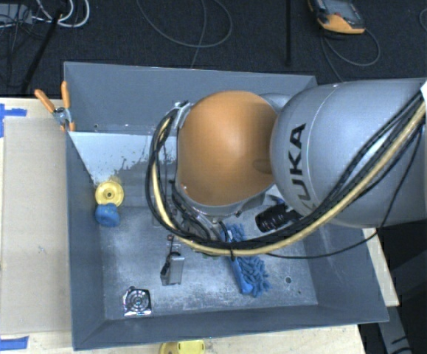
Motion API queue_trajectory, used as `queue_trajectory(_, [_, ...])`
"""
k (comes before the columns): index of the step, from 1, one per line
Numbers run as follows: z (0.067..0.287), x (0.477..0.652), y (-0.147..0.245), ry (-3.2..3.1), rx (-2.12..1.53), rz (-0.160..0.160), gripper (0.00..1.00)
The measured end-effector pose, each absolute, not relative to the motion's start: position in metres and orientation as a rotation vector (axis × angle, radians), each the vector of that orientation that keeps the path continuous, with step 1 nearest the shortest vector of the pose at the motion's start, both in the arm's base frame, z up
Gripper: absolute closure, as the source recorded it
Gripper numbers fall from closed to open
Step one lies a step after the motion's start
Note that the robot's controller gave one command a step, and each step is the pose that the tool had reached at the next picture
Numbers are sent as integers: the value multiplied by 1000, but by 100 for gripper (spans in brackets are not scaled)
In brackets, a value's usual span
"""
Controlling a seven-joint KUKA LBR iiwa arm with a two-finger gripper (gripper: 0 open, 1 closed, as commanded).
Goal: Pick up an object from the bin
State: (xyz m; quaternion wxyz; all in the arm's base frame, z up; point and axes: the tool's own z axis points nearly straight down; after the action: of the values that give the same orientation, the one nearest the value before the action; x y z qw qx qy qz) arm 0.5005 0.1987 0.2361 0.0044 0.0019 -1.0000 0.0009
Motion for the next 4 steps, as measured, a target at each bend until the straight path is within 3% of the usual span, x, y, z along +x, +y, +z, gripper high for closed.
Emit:
queue_trajectory(1, [241, 502, 197, -3140, -2, 0, 0])
queue_trajectory(2, [254, 547, 144, -3142, 9, -2, 0])
queue_trajectory(3, [221, 549, 129, -3145, 35, 5, 0])
queue_trajectory(4, [212, 549, 116, -3138, 88, -2, 0])
